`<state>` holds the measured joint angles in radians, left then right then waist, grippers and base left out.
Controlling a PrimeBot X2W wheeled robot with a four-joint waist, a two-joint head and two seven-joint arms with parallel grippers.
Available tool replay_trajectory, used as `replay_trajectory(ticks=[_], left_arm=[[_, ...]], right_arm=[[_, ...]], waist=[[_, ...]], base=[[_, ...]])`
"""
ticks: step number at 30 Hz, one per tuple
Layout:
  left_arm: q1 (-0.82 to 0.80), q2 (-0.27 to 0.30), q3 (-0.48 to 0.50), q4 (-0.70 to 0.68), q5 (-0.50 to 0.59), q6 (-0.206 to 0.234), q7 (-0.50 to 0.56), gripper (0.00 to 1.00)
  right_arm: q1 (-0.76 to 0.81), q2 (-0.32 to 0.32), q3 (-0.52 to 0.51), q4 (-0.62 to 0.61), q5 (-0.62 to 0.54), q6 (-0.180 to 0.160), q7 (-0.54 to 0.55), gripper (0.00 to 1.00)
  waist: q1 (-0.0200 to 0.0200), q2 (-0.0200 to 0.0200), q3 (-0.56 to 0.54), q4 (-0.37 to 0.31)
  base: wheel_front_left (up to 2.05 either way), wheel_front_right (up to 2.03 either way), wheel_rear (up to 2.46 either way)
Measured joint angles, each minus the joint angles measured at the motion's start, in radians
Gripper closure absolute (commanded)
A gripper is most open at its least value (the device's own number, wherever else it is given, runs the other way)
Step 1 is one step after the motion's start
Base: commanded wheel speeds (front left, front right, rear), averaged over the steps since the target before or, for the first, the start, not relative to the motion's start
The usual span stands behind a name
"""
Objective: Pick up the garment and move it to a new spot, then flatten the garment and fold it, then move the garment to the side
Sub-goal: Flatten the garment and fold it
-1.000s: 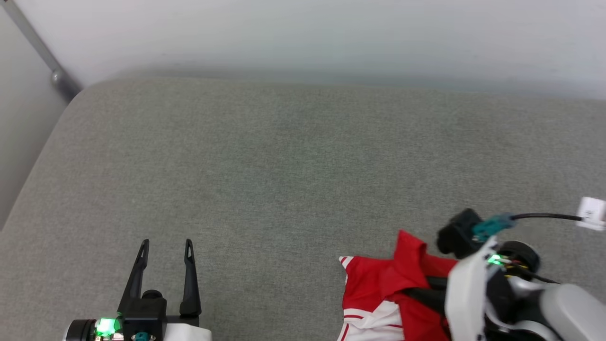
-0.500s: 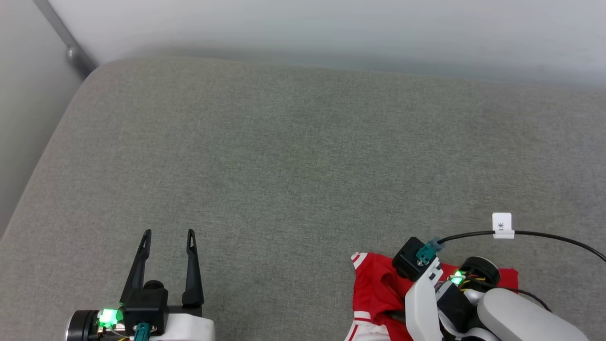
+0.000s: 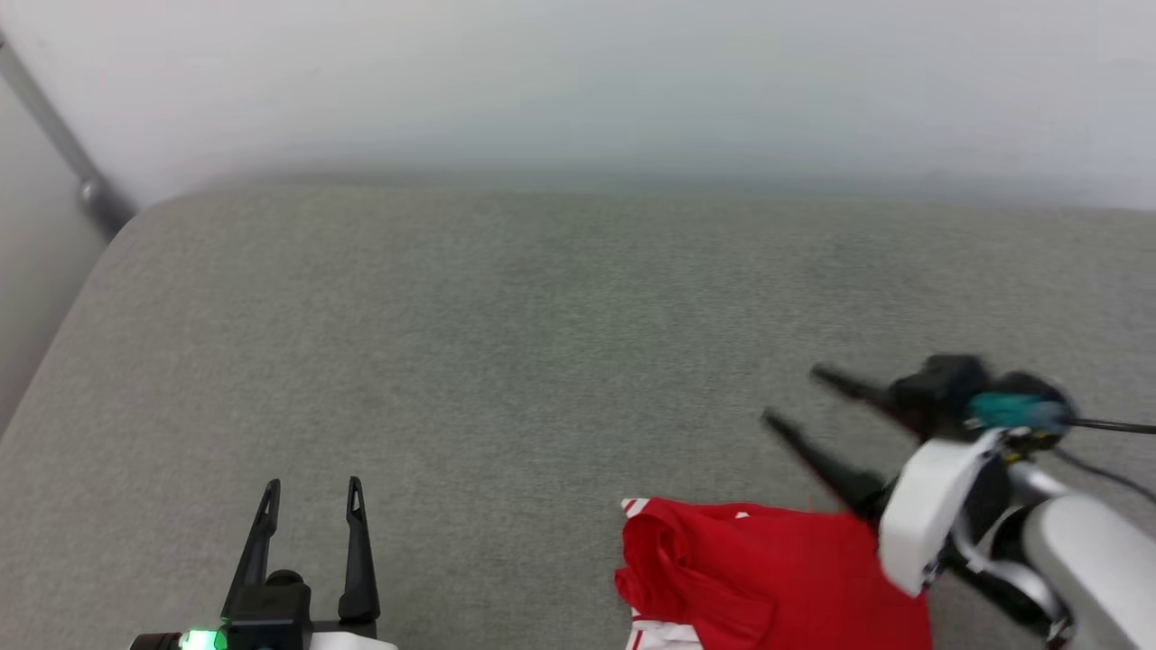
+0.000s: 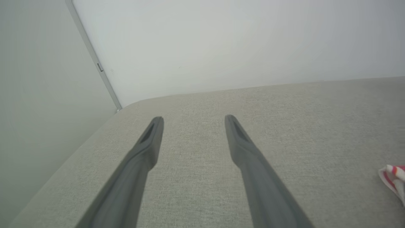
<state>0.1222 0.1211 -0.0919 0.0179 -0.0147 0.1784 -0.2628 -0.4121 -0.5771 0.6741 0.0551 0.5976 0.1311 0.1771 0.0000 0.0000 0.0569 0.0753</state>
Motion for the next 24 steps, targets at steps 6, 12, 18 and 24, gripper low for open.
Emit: replay_trajectory(ticks=[6, 12, 18, 24], left_arm=[[0.013, -0.003, 0.007, -0.005, -0.006, -0.009, 0.000, 0.00], [0.014, -0.009, 0.015, -0.012, -0.009, -0.018, 0.000, 0.00], [0.031, -0.021, 0.014, -0.027, -0.008, -0.029, 0.000, 0.00], [0.053, -0.028, 0.013, -0.028, -0.009, -0.039, 0.000, 0.00]], right_arm=[[0.132, 0.098, -0.336, -0.009, -0.215, 0.000, -0.184, 0.00], [0.260, 0.204, -0.547, 0.010, -0.333, 0.000, -0.338, 0.00], [0.397, 0.366, -0.719, 0.016, -0.407, 0.000, -0.433, 0.00], [0.482, 0.473, -0.788, -0.056, -0.429, 0.000, -0.439, 0.00]], waist=[[0.0000, 0.0000, -0.033, -0.050], [0.0000, 0.0000, -0.055, -0.071], [0.0000, 0.0000, -0.073, -0.078], [0.0000, 0.0000, -0.084, -0.081]], base=[[0.00, 0.00, 0.00], [0.00, 0.00, 0.00], [0.00, 0.00, 0.00], [0.00, 0.00, 0.00]])
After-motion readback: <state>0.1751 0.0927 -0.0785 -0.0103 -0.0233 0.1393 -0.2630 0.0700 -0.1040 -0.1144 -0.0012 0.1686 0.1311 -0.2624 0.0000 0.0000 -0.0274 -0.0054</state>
